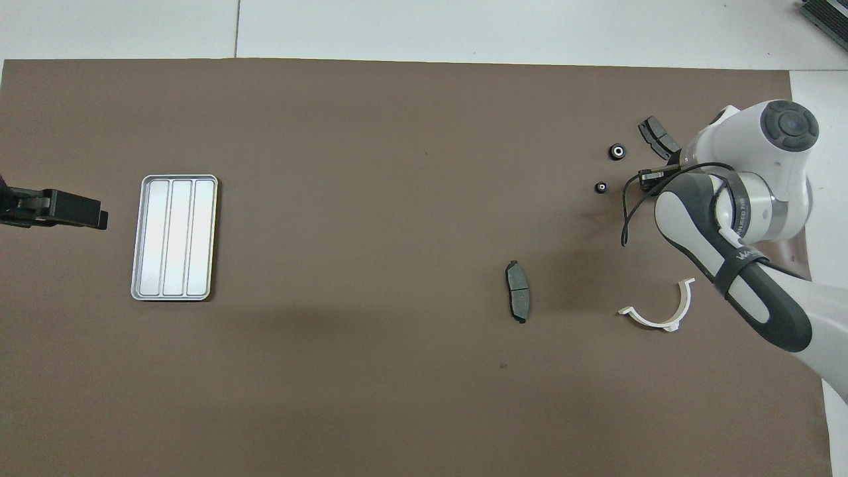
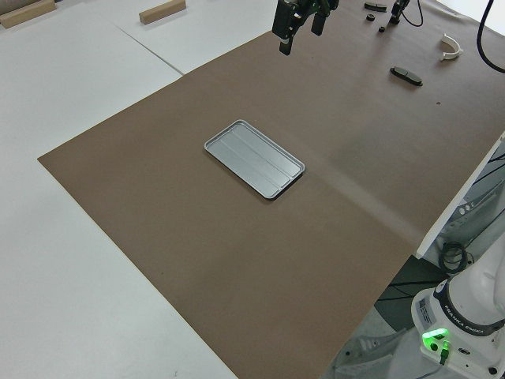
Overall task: Pick bearing gear from pile to tray
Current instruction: 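Grasp a small black gear with the right gripper, then carry the gear toward the table center with the right gripper, then release the gear at center while the left gripper reaches toward it, then grasp the gear with the left gripper while the right gripper returns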
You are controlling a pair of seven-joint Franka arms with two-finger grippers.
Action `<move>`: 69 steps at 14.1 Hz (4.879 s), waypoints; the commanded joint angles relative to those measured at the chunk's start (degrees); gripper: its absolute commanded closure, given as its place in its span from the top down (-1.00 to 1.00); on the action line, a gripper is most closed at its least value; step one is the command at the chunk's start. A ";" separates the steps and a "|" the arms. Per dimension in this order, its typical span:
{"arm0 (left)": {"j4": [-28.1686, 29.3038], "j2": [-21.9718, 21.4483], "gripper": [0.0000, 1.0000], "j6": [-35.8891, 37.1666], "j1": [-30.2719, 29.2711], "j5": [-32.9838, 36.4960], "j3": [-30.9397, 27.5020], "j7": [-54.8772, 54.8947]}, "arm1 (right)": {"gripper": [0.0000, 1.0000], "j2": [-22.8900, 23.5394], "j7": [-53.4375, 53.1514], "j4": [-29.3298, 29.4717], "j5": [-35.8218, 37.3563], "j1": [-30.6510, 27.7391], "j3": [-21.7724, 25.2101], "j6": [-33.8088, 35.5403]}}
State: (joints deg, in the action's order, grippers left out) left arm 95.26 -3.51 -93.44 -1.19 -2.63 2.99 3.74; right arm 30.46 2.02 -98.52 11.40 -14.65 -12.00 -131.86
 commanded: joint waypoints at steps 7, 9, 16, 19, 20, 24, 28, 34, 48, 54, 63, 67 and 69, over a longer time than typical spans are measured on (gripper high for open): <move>2.21 -1.76 1.00 -1.48 0.13 0.87 0.17 -0.92 | -1.00 -4.09 -5.60 4.74 0.64 11.99 -0.92 7.24; 2.21 -1.76 1.00 -1.40 0.13 0.87 0.17 -0.92 | -1.00 -4.18 -10.09 4.74 0.73 18.22 -1.01 5.75; 2.21 -1.76 1.00 -1.48 0.13 0.87 0.17 -0.92 | -1.00 -3.40 -22.66 4.31 0.20 36.07 -1.27 -6.18; 2.39 -1.76 1.00 -1.66 0.13 0.87 0.17 -0.92 | -1.00 -0.59 -29.16 4.48 0.55 41.35 -1.19 -14.01; 2.56 -1.85 1.00 -1.75 0.13 0.87 0.17 -0.92 | -1.00 0.81 -30.31 4.48 0.55 42.58 -1.19 -16.82; 2.74 -1.85 1.00 -2.10 0.13 0.87 0.17 -0.92 | -1.00 5.47 -33.13 4.74 0.90 47.07 -1.10 -22.63; 6.51 -3.34 1.00 -6.22 0.31 0.78 0.26 -1.19 | 0.76 5.84 -35.07 4.74 0.82 47.25 -1.01 -23.79; 11.43 -3.26 1.00 -14.73 3.71 0.78 0.79 -13.44 | 0.85 6.80 -35.60 12.28 0.82 41.39 -0.66 -16.96; 21.62 15.81 1.00 -42.33 23.34 8.96 0.70 -52.60 | 0.71 6.28 -1.78 13.63 1.43 10.00 -1.45 -2.60; 23.48 18.89 0.52 -45.43 26.59 9.13 0.70 -58.58 | 0.63 6.10 0.61 10.38 2.57 4.98 -1.27 -5.23; 26.64 18.45 -0.03 -48.15 27.12 9.13 0.61 -58.06 | 0.16 5.31 -3.43 6.33 2.40 4.36 -1.27 -6.39; 26.12 18.54 -1.00 -47.63 26.76 9.22 0.52 -56.39 | -0.23 4.87 -3.52 5.62 2.22 4.27 -1.27 -6.21; 24.20 18.02 -1.00 -45.18 26.50 9.22 0.26 -55.33 | -0.61 4.87 -3.43 5.71 2.22 4.27 -1.27 -5.69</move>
State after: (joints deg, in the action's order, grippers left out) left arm 119.84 15.97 -140.00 25.06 5.47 4.11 -52.69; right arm 36.51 -0.10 -90.90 12.71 -9.27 -12.35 -137.71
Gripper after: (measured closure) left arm 0.652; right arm 0.608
